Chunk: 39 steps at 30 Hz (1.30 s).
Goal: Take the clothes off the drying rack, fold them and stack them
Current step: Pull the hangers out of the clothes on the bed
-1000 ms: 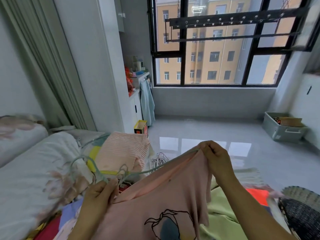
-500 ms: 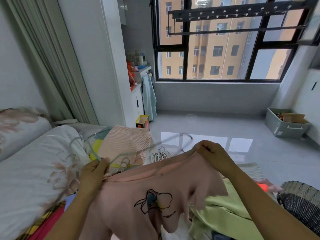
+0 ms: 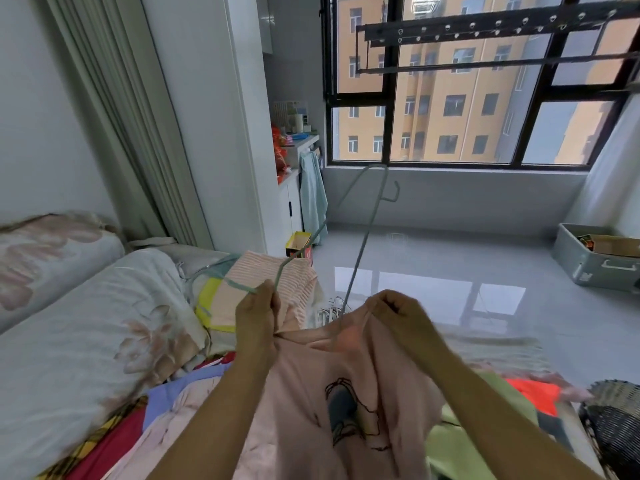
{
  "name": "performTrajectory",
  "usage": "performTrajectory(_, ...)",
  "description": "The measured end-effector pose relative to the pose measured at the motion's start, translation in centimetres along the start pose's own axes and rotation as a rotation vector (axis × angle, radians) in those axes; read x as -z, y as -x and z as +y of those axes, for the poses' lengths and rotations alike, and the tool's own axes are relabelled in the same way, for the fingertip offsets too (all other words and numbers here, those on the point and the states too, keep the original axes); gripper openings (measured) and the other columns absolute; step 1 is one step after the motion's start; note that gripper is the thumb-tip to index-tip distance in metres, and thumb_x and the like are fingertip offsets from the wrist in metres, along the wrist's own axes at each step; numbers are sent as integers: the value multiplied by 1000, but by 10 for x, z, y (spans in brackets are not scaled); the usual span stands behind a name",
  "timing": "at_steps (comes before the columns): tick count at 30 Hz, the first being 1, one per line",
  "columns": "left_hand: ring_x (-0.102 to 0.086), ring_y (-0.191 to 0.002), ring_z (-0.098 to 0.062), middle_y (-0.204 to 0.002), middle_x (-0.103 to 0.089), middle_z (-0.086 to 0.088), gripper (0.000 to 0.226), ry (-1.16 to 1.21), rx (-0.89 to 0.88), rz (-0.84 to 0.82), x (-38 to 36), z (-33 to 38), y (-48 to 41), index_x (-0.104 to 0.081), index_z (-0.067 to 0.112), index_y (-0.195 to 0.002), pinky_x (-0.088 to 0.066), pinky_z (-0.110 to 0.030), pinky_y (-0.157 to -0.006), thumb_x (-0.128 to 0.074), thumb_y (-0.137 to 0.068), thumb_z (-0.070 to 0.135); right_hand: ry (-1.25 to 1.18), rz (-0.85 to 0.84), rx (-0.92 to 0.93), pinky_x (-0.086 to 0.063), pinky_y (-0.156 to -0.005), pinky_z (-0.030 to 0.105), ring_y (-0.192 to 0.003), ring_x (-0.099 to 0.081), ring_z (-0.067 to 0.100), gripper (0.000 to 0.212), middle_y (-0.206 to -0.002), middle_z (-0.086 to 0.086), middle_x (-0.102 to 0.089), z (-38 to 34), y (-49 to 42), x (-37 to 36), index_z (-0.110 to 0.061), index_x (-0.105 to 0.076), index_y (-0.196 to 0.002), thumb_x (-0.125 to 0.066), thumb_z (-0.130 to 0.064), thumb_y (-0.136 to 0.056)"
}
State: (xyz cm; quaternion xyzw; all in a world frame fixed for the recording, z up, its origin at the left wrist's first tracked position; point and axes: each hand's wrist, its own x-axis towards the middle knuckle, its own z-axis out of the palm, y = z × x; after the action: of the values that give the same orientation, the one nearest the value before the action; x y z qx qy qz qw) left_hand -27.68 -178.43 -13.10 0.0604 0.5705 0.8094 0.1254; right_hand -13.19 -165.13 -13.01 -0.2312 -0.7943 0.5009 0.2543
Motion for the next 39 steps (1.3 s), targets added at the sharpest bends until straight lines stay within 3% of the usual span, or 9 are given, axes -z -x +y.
performTrajectory(3,-26,-37,-9,-37,-33,7,40,-16,-103,-30,-30,-4,11,-43,12,-54,-21,-22,-42,-49,-94,18,-22,-113,-21,-54,-73,33,-72,-64,15,9,-79,0,-69,8,7,-42,-20,-61,-85,-56,-13,-88)
performTrajectory(6,-25,-40,-7,-41,-33,8,39,27,-101,-52,-53,-10,20,-45,14,-58,-22,-22,-42,-49,-95,23,59,-162,93,-39,-53,12,-57,-48,6,28,-74,10,-62,12,16,-66,-10,-62,-97,-57,-27,-76)
performTrajectory(10,-24,-38,-3,-46,-32,7,35,81,-35,-83,-59,-13,24,-43,16,-63,-21,-16,-37,-47,-97,25,365,-83,259,-49,-73,26,-88,-61,17,41,-97,1,-65,29,14,-59,-13,-67,-89,-39,-40,-76)
performTrajectory(14,-27,-38,-4,-48,-36,6,34,157,-76,-26,-50,6,1,-44,15,-65,-21,-14,-35,-43,-99,23,498,45,434,-42,-48,17,-61,-61,8,25,-78,-8,-66,37,31,-54,-21,-64,-69,-43,-30,-77)
performTrajectory(19,-25,-32,-3,-37,-37,11,35,168,-104,61,-22,44,-44,-43,15,-64,-20,-17,-34,-41,-99,22,462,-84,248,-32,-68,8,-76,-49,-6,32,-84,-18,-53,72,24,-30,-18,-69,-97,-48,-35,-80)
performTrajectory(22,-24,-33,-5,-38,-34,12,38,216,-182,276,7,72,-74,-38,19,-61,-18,-22,-38,-39,-98,25,420,-94,170,-29,-63,15,-66,-44,-3,28,-70,-18,-46,86,14,-8,-12,-67,-79,-53,-37,-79)
performTrajectory(27,-29,-34,-5,-43,-38,10,29,88,-367,284,38,68,-94,-34,19,-70,-22,-19,-34,-41,-99,20,300,-8,-152,-28,-52,19,-54,-33,9,38,-55,-5,-37,97,0,37,-17,-40,-57,-65,-15,-86)
performTrajectory(33,-28,-28,-2,-44,-41,3,30,-186,-100,164,75,-8,-89,-33,16,-70,-22,-14,-33,-44,-98,13,516,77,-111,-29,-51,19,-54,-38,13,47,-55,-1,-43,61,-13,123,-10,-48,-59,-57,-44,-90)
performTrajectory(39,-31,-32,-10,-45,-44,-3,26,-444,201,71,69,-75,-87,-43,9,-70,-24,-14,-32,-44,-96,6,506,278,-61,-26,-52,31,-52,-39,19,49,-45,-3,-43,14,-38,171,-9,-44,-54,-55,-40,-90)
